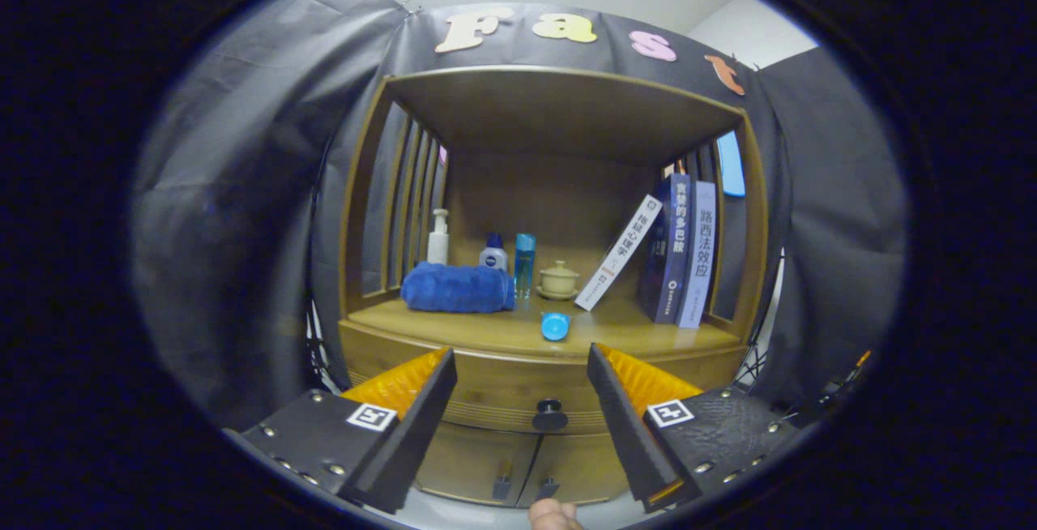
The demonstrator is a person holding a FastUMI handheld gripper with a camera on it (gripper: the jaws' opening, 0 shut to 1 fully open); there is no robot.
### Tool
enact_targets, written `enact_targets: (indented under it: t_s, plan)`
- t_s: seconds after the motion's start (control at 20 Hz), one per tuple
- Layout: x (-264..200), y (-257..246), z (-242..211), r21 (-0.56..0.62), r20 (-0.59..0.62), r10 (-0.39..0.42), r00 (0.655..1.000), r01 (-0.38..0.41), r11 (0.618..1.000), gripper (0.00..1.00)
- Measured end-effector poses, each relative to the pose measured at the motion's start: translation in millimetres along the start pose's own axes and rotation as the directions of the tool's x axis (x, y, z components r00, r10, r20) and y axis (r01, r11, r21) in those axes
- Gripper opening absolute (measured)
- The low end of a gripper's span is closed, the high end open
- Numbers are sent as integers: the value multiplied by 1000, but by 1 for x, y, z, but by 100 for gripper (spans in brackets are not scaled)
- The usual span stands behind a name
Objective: Pull open the drawer, take out the items inside it, and place them on the countertop above the cabinet.
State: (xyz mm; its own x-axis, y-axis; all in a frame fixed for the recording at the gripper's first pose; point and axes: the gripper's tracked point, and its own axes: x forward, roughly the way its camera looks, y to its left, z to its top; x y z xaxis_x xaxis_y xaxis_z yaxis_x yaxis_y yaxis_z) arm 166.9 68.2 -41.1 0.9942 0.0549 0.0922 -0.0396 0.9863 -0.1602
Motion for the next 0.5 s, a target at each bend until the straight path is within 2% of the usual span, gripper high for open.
enact_targets:
  t_s: [0.2,0.5]
  plan:
    - [-52,-2,50,-19,6,-20,1000,20,1000,98]
    - [-111,-14,116,92,-1,-21,1000,21,996,98]
